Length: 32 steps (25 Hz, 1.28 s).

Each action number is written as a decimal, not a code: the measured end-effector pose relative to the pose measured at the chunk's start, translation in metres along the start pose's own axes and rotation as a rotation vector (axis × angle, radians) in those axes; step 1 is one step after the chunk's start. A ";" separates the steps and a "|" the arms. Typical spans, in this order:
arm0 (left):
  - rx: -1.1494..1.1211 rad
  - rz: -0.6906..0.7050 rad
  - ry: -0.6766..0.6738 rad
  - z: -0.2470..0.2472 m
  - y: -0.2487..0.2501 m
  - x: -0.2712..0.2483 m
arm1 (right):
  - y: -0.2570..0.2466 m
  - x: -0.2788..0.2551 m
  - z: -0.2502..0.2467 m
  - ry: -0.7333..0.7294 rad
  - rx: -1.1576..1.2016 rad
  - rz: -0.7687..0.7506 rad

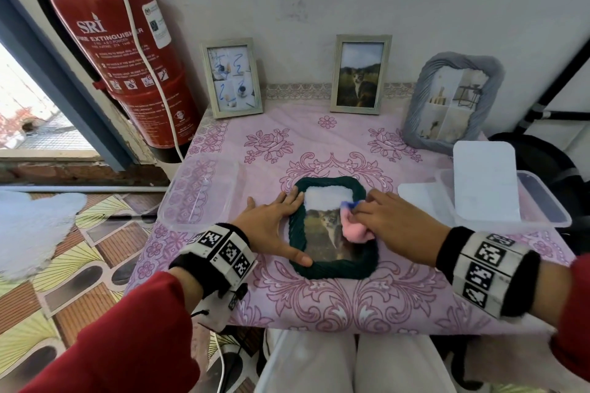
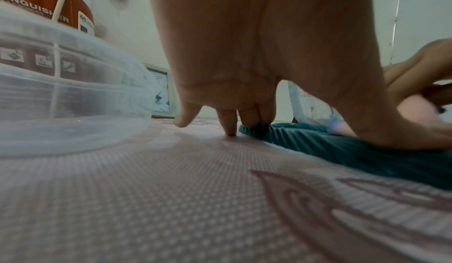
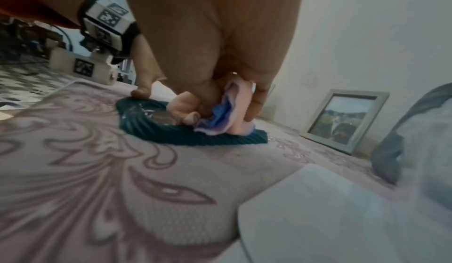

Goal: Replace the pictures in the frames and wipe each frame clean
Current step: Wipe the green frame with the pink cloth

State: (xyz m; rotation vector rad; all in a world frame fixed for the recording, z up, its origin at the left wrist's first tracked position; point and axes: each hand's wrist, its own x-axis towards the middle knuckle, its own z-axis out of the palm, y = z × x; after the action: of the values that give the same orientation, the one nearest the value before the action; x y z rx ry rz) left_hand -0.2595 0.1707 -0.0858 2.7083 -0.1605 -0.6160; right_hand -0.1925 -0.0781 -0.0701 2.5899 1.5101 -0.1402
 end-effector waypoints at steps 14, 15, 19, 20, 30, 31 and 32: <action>-0.044 -0.014 0.015 0.005 -0.003 0.004 | -0.044 0.019 0.002 0.005 0.197 -0.142; -0.046 -0.014 0.014 0.005 -0.004 0.004 | -0.039 0.007 0.002 -0.006 0.191 -0.150; -0.060 -0.016 -0.006 0.002 -0.002 0.004 | -0.014 -0.018 0.001 -0.052 0.062 -0.086; -0.063 -0.016 -0.009 0.001 -0.002 0.004 | -0.008 -0.015 0.000 -0.055 0.042 -0.059; -0.041 -0.040 -0.029 -0.002 0.007 0.003 | -0.018 0.053 -0.001 -0.027 0.123 0.098; -0.036 -0.044 -0.028 -0.003 0.007 0.002 | -0.025 0.055 0.000 -0.018 0.155 0.068; -0.037 -0.048 -0.028 -0.003 0.008 0.002 | -0.033 0.055 0.001 -0.008 0.173 0.039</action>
State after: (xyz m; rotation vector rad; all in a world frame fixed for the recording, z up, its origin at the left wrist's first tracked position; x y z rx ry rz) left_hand -0.2563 0.1640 -0.0815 2.6758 -0.0904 -0.6648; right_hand -0.1943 -0.0151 -0.0814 2.7451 1.5058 -0.2890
